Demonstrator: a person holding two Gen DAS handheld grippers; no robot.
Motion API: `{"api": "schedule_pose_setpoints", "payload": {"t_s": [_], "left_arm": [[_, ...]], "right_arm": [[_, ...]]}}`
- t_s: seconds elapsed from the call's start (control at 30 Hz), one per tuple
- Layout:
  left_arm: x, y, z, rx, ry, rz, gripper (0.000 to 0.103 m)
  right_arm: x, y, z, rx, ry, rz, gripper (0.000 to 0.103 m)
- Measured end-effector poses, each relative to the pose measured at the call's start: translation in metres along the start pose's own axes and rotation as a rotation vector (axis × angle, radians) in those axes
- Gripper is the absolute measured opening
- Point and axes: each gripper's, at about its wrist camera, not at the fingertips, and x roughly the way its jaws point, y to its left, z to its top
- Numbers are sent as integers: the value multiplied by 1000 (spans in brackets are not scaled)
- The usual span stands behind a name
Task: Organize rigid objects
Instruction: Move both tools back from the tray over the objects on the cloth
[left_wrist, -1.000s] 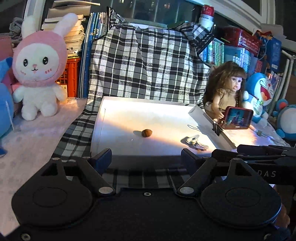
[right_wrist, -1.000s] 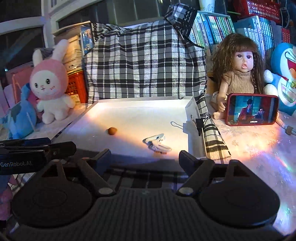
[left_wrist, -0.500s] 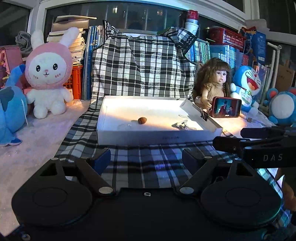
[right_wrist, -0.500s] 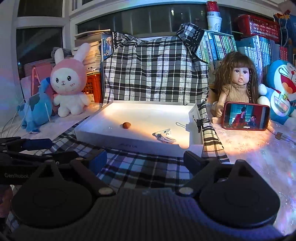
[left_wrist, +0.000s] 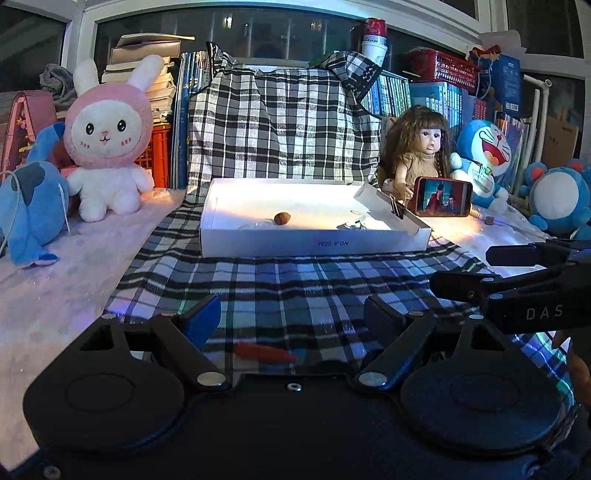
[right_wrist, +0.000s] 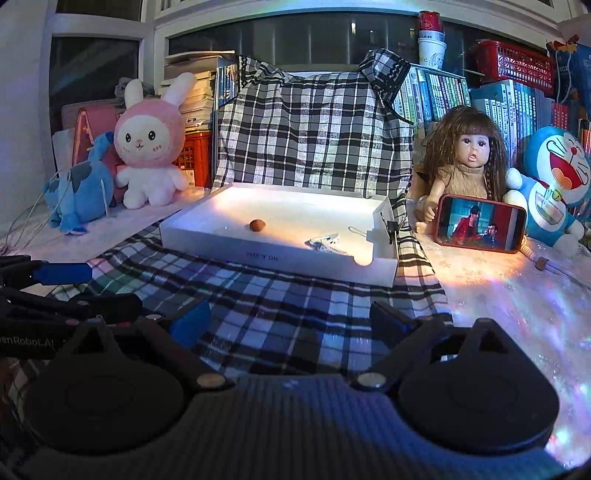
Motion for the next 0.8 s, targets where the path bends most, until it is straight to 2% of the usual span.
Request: {"api": "schedule_pose_setpoints", "payload": {"t_s": [0.43, 0.63, 0.73, 0.8], "left_arm": [[-21, -2, -23, -6, 9, 0, 81], [-27, -3, -31, -7, 26, -14, 73], [-29, -3, -35, 0, 32, -17, 63], [-30, -4, -37, 13, 42, -22, 52]], "right_arm": [[-18, 9, -24, -56, 12, -25, 99], [-22, 10, -33, -53, 37, -10, 97], [-24, 12, -37, -71, 39, -16, 95], [-25, 14, -38, -91, 43, -28, 89]]}}
